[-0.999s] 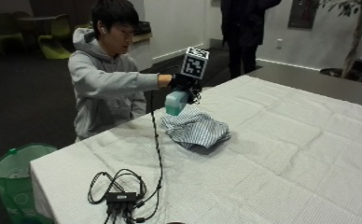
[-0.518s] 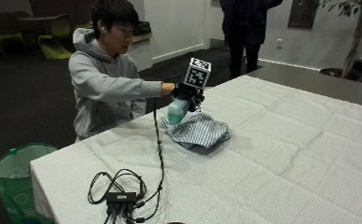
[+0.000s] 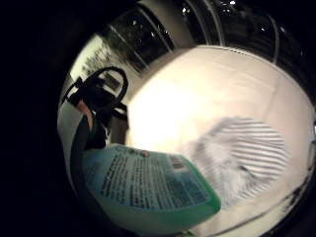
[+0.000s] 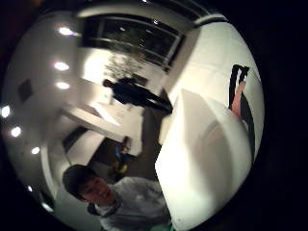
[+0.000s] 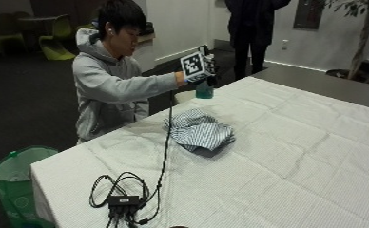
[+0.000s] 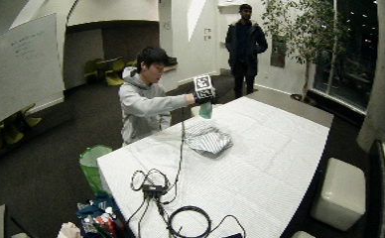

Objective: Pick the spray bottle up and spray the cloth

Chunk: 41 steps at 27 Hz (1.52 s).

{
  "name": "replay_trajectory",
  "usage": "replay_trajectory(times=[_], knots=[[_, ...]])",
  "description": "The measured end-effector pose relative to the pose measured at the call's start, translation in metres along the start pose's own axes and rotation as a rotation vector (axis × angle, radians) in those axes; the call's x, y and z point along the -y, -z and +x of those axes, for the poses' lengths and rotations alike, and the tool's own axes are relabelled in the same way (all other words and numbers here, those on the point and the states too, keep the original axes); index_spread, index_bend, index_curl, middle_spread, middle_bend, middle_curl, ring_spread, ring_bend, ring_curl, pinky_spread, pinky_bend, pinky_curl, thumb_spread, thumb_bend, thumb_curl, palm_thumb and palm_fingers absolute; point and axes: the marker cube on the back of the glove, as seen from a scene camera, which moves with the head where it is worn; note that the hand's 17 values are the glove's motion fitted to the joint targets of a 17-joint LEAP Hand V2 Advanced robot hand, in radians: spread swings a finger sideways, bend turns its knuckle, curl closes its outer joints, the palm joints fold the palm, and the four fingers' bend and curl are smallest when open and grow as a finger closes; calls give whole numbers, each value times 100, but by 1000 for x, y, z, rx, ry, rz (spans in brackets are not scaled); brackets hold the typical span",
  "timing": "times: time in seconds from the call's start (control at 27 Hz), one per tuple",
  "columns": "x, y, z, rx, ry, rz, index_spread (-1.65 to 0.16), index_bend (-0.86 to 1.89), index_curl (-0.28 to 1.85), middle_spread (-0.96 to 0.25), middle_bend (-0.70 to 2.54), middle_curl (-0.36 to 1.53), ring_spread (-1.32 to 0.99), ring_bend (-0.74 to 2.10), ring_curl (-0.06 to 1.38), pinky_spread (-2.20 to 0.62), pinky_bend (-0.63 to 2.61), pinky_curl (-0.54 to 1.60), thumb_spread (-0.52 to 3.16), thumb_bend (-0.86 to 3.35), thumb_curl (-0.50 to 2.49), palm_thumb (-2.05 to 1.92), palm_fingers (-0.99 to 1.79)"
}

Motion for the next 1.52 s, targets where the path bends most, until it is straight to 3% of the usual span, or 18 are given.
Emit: replay_trajectory(times=[0.11,0.26,0.52,0.74,0.85,1.0,1.15,1.37,1.52], knots=[[2,-26,9,215,0,122,-18,53,56,-5,69,52,-16,63,48,-27,32,44,6,-3,72,94,137],[4,-71,28,350,-10,156,-18,52,57,-5,68,51,-15,63,48,-27,32,44,8,-3,72,93,136],[13,-131,69,370,-71,127,-18,50,56,-4,66,51,-15,62,47,-27,33,44,10,-3,73,94,135],[-11,-153,110,211,-41,-109,-17,51,57,-3,66,51,-14,55,46,-27,32,44,11,-3,73,93,132],[-3,-162,114,205,-42,-69,-17,51,57,-3,66,51,-14,54,46,-27,31,43,12,-3,73,92,131],[-5,-163,112,187,-27,-133,-17,45,56,-3,62,50,-13,52,45,-25,35,44,18,-5,73,88,125],[-19,-149,106,203,-25,-236,-19,14,50,-4,52,47,-12,50,44,-19,45,45,40,-3,72,86,95],[-56,-128,120,86,-3,-332,-23,1,41,-5,42,45,-10,47,45,-8,50,48,65,-3,68,82,58],[-57,-109,103,182,-15,-217,-25,1,33,-5,36,42,-9,46,42,-3,54,46,75,-3,65,81,50]])
